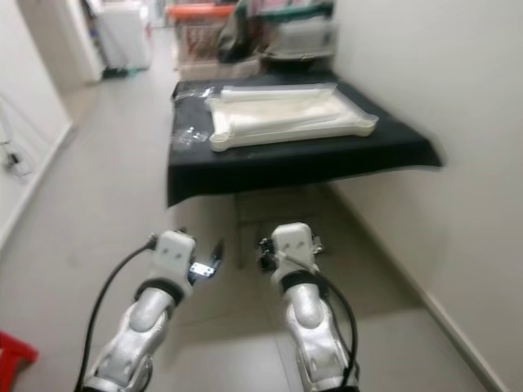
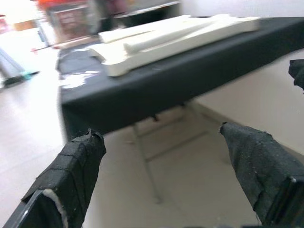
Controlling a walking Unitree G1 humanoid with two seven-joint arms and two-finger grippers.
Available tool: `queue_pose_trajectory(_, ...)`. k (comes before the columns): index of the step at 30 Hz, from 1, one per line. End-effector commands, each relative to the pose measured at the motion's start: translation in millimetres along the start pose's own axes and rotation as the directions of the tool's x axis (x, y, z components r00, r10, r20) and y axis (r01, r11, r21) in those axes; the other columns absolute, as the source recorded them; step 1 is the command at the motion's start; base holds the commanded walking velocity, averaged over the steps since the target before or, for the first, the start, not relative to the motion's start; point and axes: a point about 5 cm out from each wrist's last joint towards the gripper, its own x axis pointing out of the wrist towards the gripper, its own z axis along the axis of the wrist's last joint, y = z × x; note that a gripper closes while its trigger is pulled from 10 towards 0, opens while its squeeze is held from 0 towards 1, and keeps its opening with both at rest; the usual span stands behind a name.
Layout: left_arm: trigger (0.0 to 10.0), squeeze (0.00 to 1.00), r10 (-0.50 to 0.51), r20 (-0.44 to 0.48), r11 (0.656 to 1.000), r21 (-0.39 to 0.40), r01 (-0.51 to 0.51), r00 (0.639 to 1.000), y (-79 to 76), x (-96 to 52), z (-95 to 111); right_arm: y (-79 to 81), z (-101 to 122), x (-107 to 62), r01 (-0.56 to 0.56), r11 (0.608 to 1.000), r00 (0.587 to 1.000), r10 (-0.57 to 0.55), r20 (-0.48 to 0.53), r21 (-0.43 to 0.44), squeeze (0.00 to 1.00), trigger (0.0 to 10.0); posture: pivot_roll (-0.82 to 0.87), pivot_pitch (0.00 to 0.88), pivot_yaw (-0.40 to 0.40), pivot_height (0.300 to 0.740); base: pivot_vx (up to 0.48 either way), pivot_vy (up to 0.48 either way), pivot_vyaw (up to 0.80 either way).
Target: Building children table
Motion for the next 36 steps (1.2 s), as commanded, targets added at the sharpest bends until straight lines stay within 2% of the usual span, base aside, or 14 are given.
queue_pose_trajectory(1,10.0,0.0,0.019,-0.004,1.0,-0.014,-0.019,1.0,3.9,-1.1,-2,10.3,4,1.1,-0.032,0.999,0.999,0.032,0.017,0.017,0.0,10.0,0.03,0.0,-0.004,0.74,0.48,0.0,0.0)
queue_pose_trajectory(7,10.0,0.0,0.016,0.03,0.999,0.029,-0.017,0.999,4.4,-2.5,4,11.6,10,1.1,-0.041,0.999,0.998,0.04,0.054,0.025,0.0,10.0,0.04,0.0,0.006,0.74,0.48,0.0,0.0)
queue_pose_trajectory(11,10.0,0.0,0.008,0.083,0.997,0.07,-0.014,0.997,6.8,-4.1,15,6.5,18,0.8,-0.027,0.999,0.997,0.023,0.08,0.044,0.0,10.0,0.05,0.0,0.001,0.74,0.48,0.0,0.0)
queue_pose_trajectory(17,10.0,0.0,0.006,0.095,0.998,0.058,-0.012,0.995,5.7,-3.9,16,10.1,21,-0.8,-0.038,0.999,0.995,0.035,0.097,0.035,0.0,10.0,0.04,0.0,0.0,0.74,0.48,0.0,0.0)
queue_pose_trajectory(22,10.0,0.0,0.007,0.123,0.998,0.061,-0.014,0.992,6.7,-1.4,24,3.8,30,6.4,-0.004,0.999,0.992,-0.001,0.129,0.037,0.0,10.0,0.04,0.0,-0.001,0.74,0.48,0.0,0.0)
queue_pose_trajectory(28,10.0,0.0,0.028,0.176,0.996,0.075,-0.042,0.984,12.9,1.6,37,-4.5,44,13.0,0.033,0.999,0.984,-0.04,0.175,0.041,0.0,10.0,0.05,0.0,-0.003,0.74,0.48,0.0,0.0)
queue_pose_trajectory(30,10.0,0.0,0.033,0.23,0.992,0.113,-0.06,0.973,18.2,5.3,49,-6.9,53,16.9,0.046,0.998,0.978,-0.055,0.201,0.051,0.0,10.0,0.05,0.0,-0.009,0.74,0.48,0.0,0.0)
queue_pose_trajectory(32,10.0,0.0,0.058,0.268,0.991,0.098,-0.087,0.962,25.7,9.7,62,-8.1,59,19.9,0.049,0.997,0.974,-0.061,0.219,0.057,0.0,10.0,0.05,0.0,-0.004,0.74,0.48,0.0,0.0)
queue_pose_trajectory(36,10.0,0.0,0.086,0.277,0.991,0.071,-0.11,0.957,32.1,12.7,69,-8.9,61,21.1,0.051,0.997,0.972,-0.063,0.224,0.059,0.0,10.0,0.05,0.0,-0.006,0.74,0.24,0.0,0.0)
